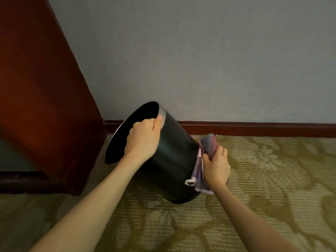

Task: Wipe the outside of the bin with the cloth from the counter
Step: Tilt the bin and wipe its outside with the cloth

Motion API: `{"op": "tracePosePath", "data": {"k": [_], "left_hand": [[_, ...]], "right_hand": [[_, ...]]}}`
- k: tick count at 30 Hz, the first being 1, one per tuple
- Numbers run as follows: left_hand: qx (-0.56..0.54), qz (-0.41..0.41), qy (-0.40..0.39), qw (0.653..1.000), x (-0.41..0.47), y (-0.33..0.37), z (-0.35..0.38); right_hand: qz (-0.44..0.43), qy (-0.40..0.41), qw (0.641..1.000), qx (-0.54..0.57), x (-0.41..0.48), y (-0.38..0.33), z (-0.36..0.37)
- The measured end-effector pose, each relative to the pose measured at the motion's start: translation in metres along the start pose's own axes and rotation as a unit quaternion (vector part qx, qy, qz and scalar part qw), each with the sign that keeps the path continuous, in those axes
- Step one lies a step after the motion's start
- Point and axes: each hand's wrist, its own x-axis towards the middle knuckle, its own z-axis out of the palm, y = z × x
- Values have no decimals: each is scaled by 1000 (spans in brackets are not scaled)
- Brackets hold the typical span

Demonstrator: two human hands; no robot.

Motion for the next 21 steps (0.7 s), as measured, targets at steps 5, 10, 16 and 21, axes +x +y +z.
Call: {"op": "tracePosePath", "data": {"k": [5,10,16,21], "left_hand": [[45,84,-4,995,-16,16,9],[75,136,-81,985,-29,35,20],[152,177,-47,971,-49,75,59],[179,188,-115,959,-72,117,104]], "right_hand": [[58,-31,998,24,-3,31,-14],[162,-44,975,144,14,48,-39],[215,-13,960,178,28,83,-73],[232,28,951,200,38,97,-102]]}}
